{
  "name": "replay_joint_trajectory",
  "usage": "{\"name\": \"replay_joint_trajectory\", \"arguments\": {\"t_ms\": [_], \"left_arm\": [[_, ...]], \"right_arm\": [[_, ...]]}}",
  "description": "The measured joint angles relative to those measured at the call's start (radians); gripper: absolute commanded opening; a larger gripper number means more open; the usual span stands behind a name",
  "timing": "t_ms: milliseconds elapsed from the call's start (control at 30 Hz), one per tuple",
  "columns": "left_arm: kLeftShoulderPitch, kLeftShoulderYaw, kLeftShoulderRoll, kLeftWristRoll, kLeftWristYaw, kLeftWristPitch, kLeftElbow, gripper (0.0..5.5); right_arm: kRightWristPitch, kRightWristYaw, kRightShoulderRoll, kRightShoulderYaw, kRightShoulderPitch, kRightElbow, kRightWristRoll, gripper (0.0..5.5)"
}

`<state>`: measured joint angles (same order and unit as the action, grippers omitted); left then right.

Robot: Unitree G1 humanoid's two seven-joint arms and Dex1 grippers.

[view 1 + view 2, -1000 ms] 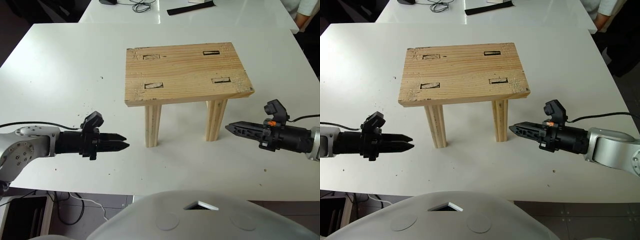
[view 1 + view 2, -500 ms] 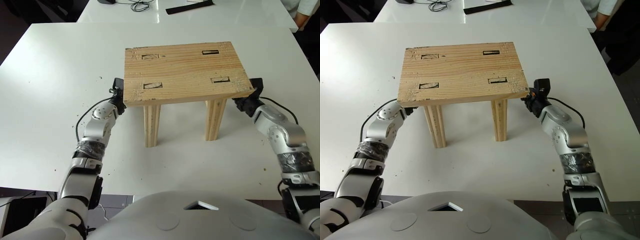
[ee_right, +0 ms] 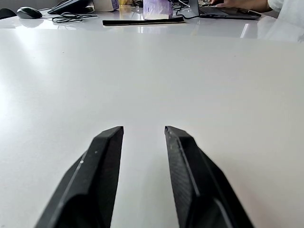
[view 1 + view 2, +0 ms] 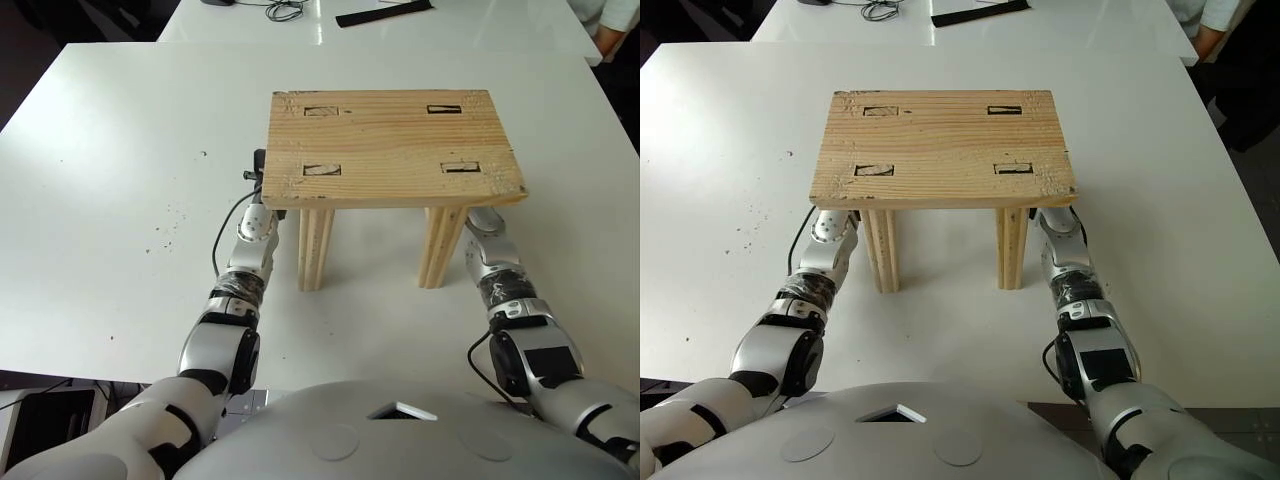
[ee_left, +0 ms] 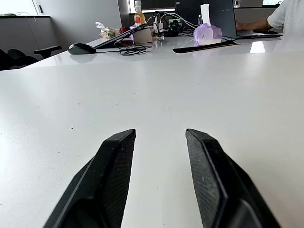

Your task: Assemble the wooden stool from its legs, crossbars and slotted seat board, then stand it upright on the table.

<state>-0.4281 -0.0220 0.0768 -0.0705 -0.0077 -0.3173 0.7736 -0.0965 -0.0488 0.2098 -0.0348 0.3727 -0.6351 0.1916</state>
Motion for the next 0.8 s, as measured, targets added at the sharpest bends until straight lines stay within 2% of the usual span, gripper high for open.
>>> {"name": "replay_joint_trajectory", "arguments": {"t_ms": [167,367,800], "left_arm": [[0.004,0.017,0.001,0.036,0.030,-0.049,0.035,1.95],[-0.051,0.073,0.058,0.053,0.050,-0.090,0.146,1.95],[-0.151,0.112,0.076,0.052,0.000,-0.109,0.246,1.95]], "right_arm": [[-0.112,0.060,-0.044,0.037,-0.029,0.008,-0.053,1.60],[-0.156,0.100,-0.048,0.039,0.032,-0.105,-0.150,1.60],[-0.222,0.222,-0.118,0.039,0.065,-0.205,-0.242,1.60]]}}
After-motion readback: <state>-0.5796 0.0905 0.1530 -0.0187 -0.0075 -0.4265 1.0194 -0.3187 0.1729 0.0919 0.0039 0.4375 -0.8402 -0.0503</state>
